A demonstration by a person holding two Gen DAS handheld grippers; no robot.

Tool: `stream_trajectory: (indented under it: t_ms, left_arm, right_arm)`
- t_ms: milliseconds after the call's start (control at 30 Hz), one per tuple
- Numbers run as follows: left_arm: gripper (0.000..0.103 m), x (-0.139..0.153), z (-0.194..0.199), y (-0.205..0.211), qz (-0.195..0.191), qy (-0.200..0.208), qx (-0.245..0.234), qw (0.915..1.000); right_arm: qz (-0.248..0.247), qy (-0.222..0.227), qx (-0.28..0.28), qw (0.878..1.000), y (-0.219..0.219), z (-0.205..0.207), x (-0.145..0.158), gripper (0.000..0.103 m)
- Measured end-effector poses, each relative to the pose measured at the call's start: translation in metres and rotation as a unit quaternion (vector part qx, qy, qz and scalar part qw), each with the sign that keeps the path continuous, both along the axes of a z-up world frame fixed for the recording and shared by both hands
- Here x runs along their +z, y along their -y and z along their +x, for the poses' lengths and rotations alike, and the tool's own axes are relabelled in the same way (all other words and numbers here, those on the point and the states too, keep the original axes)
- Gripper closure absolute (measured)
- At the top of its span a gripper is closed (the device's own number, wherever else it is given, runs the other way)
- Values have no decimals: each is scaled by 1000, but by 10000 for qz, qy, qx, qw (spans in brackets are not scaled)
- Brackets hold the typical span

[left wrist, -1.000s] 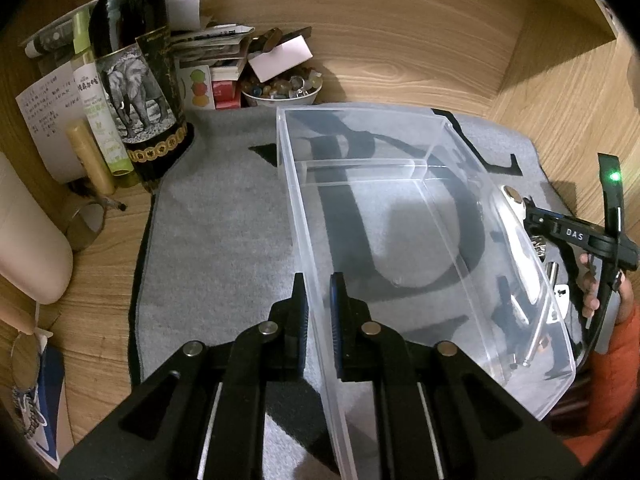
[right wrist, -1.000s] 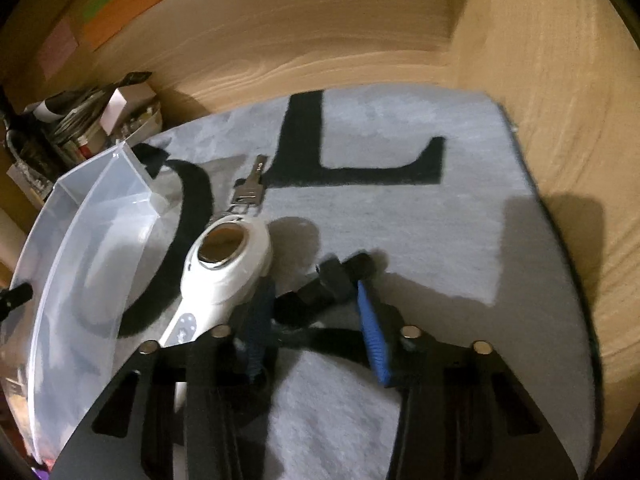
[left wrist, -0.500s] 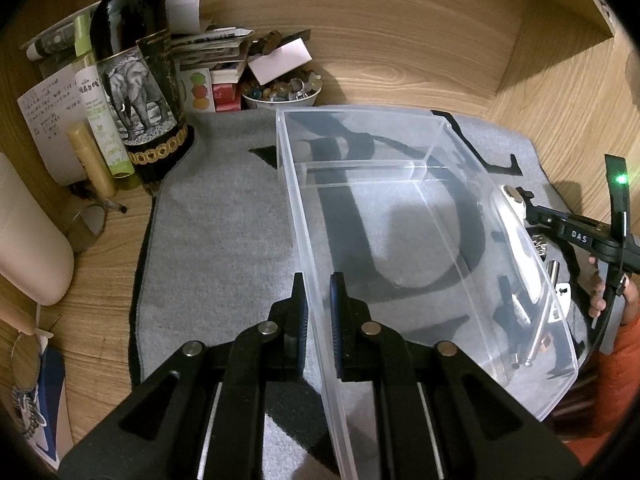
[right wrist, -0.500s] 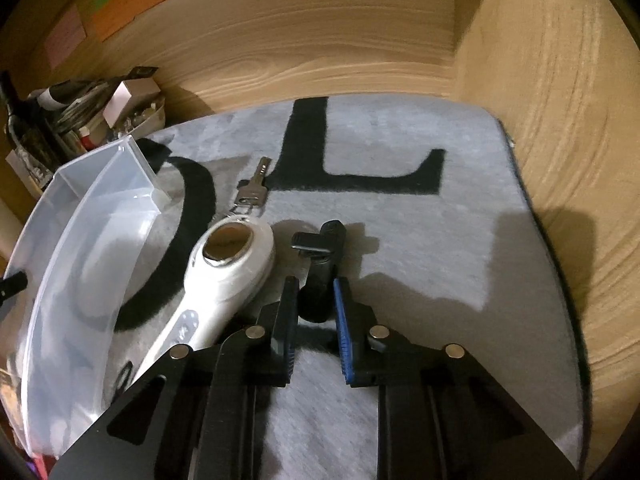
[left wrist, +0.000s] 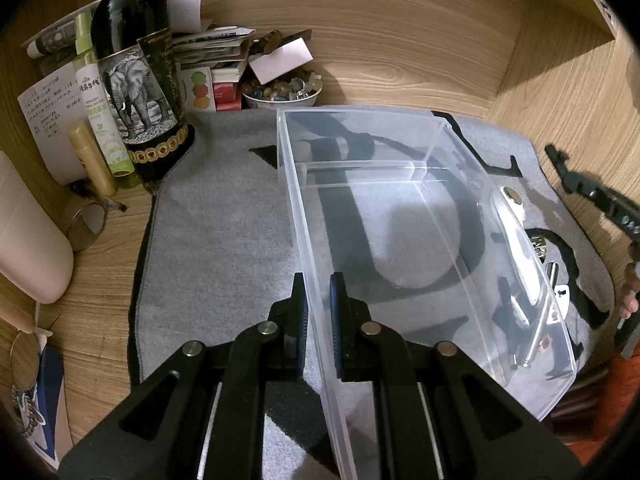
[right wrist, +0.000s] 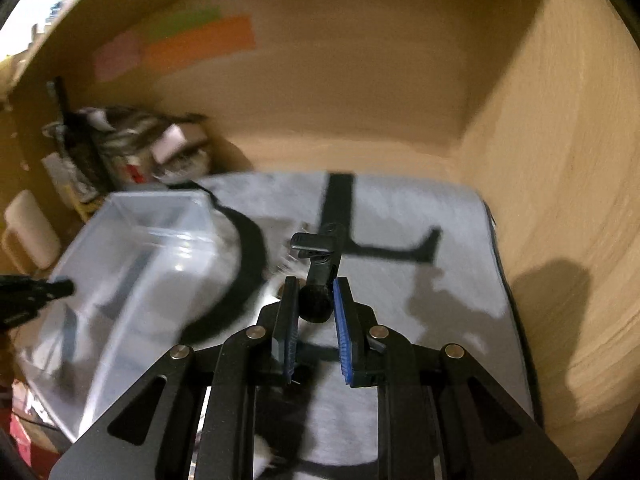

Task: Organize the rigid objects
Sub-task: 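Carry the knob into the clear box and open the right tool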

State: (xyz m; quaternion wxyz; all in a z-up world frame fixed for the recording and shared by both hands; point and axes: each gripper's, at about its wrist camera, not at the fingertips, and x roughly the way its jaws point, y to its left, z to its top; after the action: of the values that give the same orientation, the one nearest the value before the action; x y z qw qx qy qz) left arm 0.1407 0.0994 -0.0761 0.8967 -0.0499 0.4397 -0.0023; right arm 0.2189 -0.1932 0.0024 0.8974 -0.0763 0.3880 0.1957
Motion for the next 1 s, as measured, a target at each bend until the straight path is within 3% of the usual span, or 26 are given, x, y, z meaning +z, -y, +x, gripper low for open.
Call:
stream_trajectory:
  t_ms: [200, 400, 1000]
  left_arm:
    - [93, 0, 0, 0, -1, 1, -1, 10000]
    - [93, 0, 0, 1, 21, 12, -9, 10000]
    - [93, -1, 0, 2, 10, 41, -17, 10000]
  right_arm:
    - [149, 289, 600, 9977, -40, -17, 20, 87]
    - [187, 285, 1117, 9932, -78, -26, 21, 87]
    - [-646, -521, 2201, 9719, -157, -37, -34, 87]
